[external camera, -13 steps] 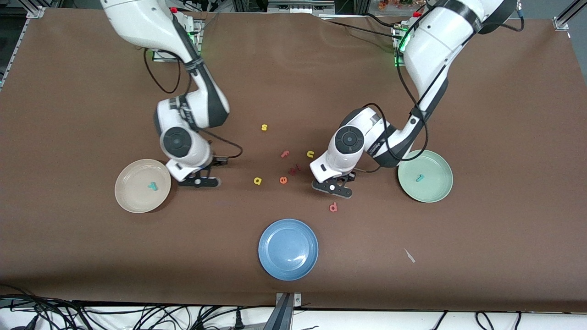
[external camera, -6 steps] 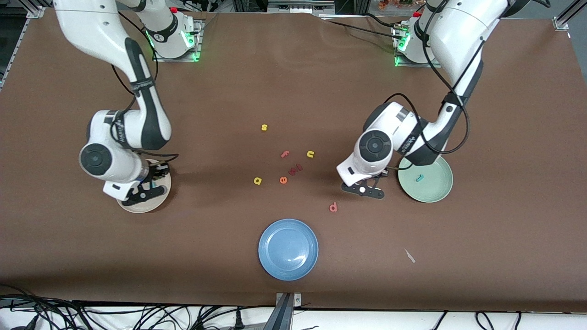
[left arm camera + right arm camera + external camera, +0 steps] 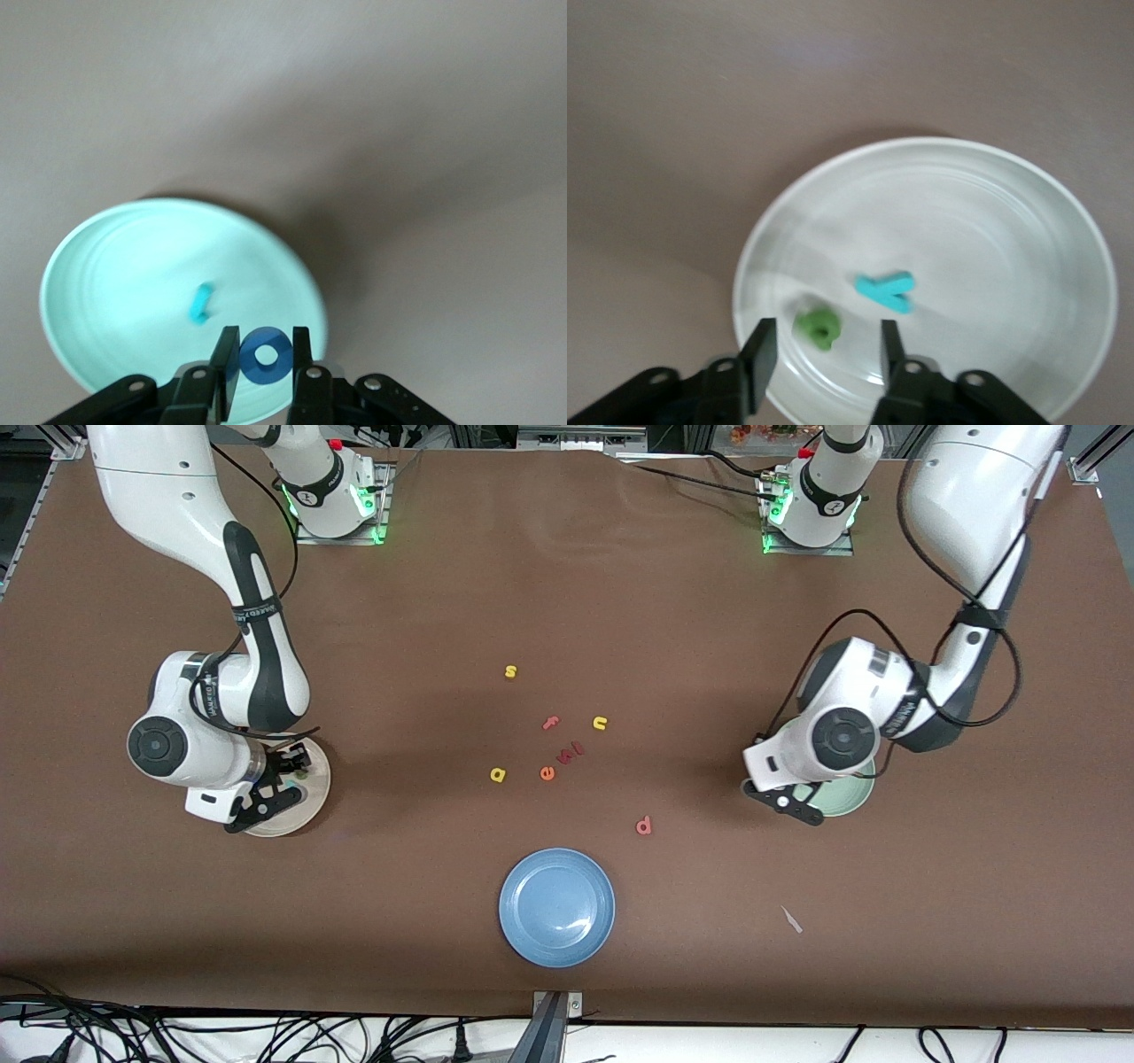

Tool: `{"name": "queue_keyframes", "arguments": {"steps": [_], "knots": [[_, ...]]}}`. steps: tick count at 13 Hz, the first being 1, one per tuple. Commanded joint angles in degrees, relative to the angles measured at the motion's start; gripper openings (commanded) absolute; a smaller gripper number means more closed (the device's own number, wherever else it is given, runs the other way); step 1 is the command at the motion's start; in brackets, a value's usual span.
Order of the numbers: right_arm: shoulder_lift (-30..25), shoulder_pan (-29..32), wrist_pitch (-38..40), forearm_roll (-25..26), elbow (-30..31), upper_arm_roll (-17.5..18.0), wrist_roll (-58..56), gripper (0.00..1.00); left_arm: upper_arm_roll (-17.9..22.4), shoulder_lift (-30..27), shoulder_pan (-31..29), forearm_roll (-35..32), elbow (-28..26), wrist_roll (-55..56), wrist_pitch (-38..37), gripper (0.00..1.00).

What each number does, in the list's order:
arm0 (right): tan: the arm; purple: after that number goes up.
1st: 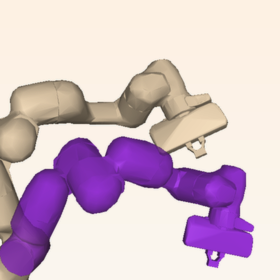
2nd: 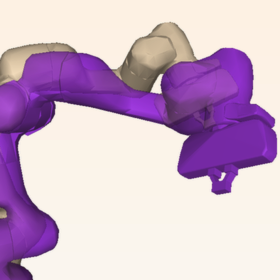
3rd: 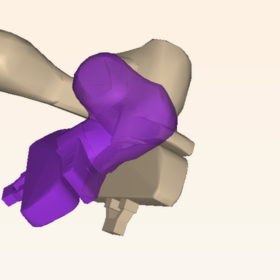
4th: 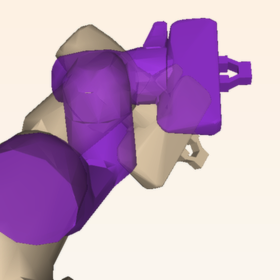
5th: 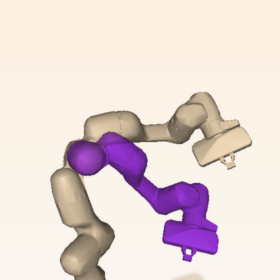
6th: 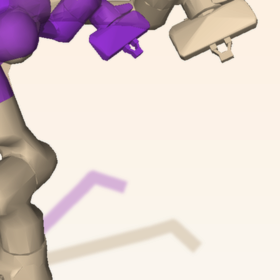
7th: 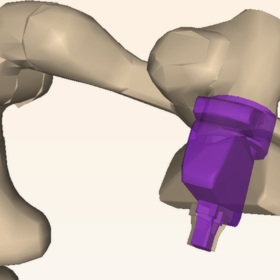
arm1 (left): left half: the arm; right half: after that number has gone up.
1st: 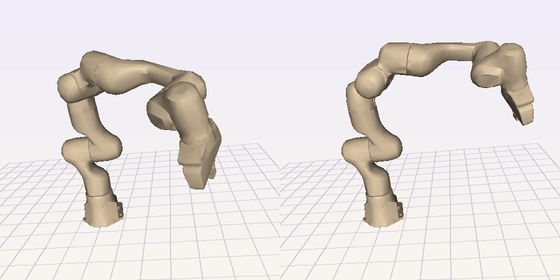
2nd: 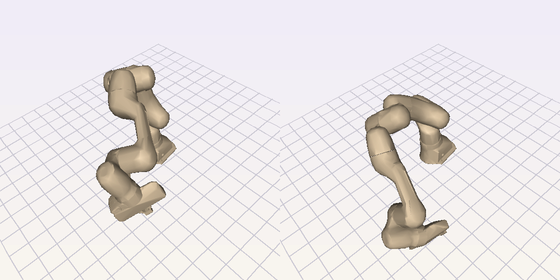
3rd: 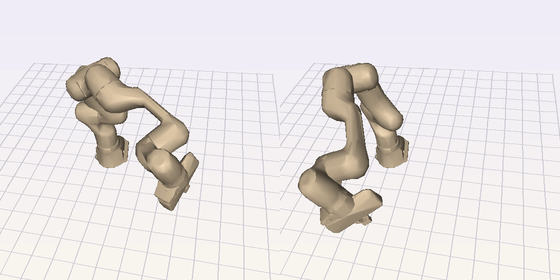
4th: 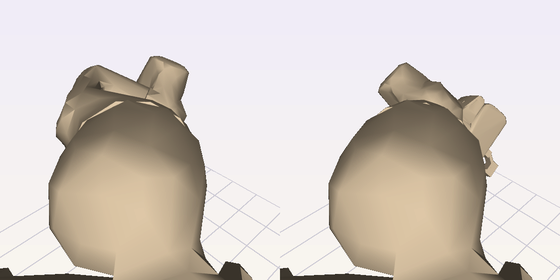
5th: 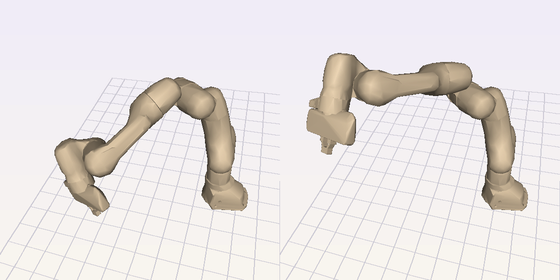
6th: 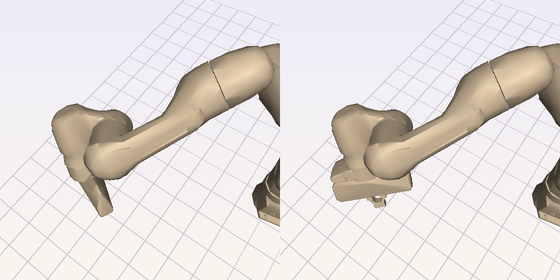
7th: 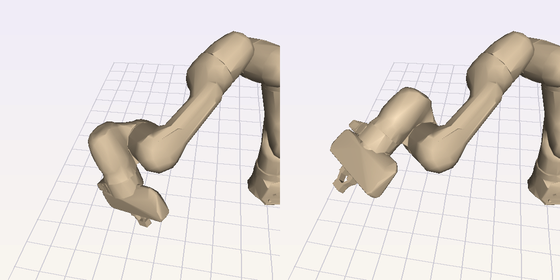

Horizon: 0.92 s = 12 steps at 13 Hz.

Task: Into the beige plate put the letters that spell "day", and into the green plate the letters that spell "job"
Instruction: 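Move the right gripper over the cream plate while the left gripper nears green, then open both grippers to drop the q and o onto the plates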

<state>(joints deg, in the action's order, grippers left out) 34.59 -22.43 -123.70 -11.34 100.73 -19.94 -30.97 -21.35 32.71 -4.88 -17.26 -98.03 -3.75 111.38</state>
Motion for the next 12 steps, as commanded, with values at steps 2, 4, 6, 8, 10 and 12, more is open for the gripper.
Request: {"name": "queue_keyframes", "arguments": {"steps": [2, 4, 6, 8, 10, 12], "knots": [[-1.45, -2.78, 2.15, -1.41, -1.07, 1.65, 9.3, 1.0, -2.82, -3.7, -6.45, -0.84, -10.84, -5.57, 8.2, 0.0], [-1.81, -4.11, 2.07, -1.41, -1.15, 4.01, 17.22, 1.0, -2.82, -3.79, -8.04, -1.28, -14.81, -5.66, 13.93, 0.0], [-1.55, -4.55, 1.71, -1.85, -2.55, 7.18, 25.66, 1.0, -2.73, -3.53, -8.57, -1.46, -17.18, -5.66, 17.88, 0.0], [-1.28, -5.69, 1.36, -1.93, -3.53, 8.6, 28.5, 1.0, -2.73, -3.27, -8.75, -1.46, -17.72, -5.66, 19.22, 0.0], [-0.32, -8.92, 0.14, -4.12, -4.93, 8.6, 34.53, 1.0, -2.73, -3.35, -9.45, -1.46, -17.29, -6.35, 18.87, 0.96], [0.82, -11.4, -2.84, -4.31, -5.63, 8.6, 44.19, 1.0, -2.82, -3.53, -10.85, -1.46, -17.02, -9.69, 18.78, 1.0]]}}
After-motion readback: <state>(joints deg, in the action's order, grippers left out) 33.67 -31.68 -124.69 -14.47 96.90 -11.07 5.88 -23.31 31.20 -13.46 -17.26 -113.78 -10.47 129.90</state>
